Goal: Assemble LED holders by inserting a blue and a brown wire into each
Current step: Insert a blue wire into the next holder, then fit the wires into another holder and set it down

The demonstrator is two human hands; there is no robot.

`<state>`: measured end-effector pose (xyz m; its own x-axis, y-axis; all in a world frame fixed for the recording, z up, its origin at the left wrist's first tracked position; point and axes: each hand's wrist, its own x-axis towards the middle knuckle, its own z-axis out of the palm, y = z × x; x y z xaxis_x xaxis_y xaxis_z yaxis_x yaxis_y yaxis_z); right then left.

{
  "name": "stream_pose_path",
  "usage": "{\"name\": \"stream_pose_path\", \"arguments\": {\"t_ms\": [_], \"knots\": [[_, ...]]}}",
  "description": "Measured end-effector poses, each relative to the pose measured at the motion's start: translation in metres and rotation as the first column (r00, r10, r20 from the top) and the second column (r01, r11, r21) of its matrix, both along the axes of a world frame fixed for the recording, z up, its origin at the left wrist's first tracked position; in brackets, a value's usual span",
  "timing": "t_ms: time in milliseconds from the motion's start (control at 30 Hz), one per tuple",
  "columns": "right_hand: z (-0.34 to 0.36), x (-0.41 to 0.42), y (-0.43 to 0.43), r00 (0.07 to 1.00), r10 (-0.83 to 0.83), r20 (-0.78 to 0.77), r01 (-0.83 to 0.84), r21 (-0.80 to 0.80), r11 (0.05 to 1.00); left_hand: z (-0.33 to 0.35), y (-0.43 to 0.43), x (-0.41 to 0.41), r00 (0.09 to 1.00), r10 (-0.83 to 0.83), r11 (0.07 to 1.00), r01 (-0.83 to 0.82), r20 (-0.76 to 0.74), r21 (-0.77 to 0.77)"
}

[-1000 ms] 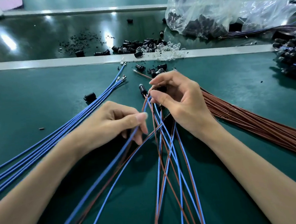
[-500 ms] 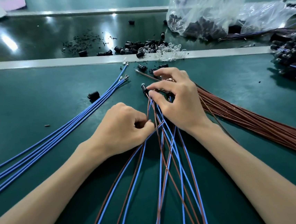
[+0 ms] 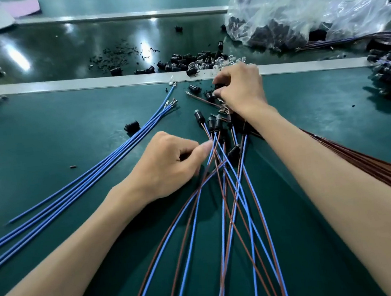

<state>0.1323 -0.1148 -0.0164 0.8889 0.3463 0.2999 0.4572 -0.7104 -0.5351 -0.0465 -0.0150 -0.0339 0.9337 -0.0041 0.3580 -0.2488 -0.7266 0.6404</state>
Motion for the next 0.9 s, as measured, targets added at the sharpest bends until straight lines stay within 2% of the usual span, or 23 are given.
{"name": "stream_pose_path", "arguments": {"t_ms": [67, 167, 233, 300, 367, 467, 567, 667, 800, 900], "knots": [[0.005, 0.0, -0.003, 1.0, -0.006, 0.026, 0.004, 0.061, 0.998, 0.002, 0.0, 0.004, 0.993, 0.101, 0.991, -0.096, 0.057, -0.092], [0.014, -0.01, -0.012, 0.997, -0.03, 0.069, 0.017, 0.185, 0.983, 0.003, 0.0, 0.018, 0.951, 0.27, 0.959, -0.252, 0.153, -0.129], [0.017, -0.027, -0.017, 0.997, 0.058, -0.043, -0.04, 0.332, 0.942, 0.003, -0.001, 0.026, 0.928, 0.329, 0.944, -0.321, 0.174, -0.07], [0.012, -0.047, -0.021, 0.961, 0.201, -0.193, -0.101, 0.431, 0.897, -0.001, -0.001, 0.029, 0.936, 0.307, 0.945, -0.321, 0.172, 0.061], [0.005, -0.06, -0.022, 0.934, 0.269, -0.235, -0.131, 0.477, 0.869, -0.005, -0.002, 0.029, 0.944, 0.252, 0.94, -0.291, 0.211, 0.18], [0.001, -0.066, -0.02, 0.956, 0.276, -0.098, -0.213, 0.411, 0.886, -0.009, 0.0, 0.03, 0.934, 0.21, 0.942, -0.272, 0.29, 0.197], [-0.003, -0.071, -0.021, 0.95, 0.311, -0.011, -0.285, 0.372, 0.883, -0.009, 0.004, 0.03, 0.933, 0.224, 0.947, -0.277, 0.282, 0.162], [-0.008, -0.075, -0.028, 0.949, 0.259, 0.182, -0.3, 0.255, 0.919, -0.009, 0.006, 0.03, 0.918, 0.265, 0.929, -0.325, 0.294, 0.178], [-0.006, -0.071, -0.037, 0.923, 0.056, 0.38, -0.069, 0.02, 0.997, -0.008, 0.004, 0.027, 0.91, 0.294, 0.904, -0.364, 0.291, 0.225], [-0.001, -0.062, -0.047, 0.922, -0.032, 0.385, 0.076, -0.098, 0.992, -0.006, 0.004, 0.025, 0.913, 0.292, 0.901, -0.363, 0.286, 0.237]]}}
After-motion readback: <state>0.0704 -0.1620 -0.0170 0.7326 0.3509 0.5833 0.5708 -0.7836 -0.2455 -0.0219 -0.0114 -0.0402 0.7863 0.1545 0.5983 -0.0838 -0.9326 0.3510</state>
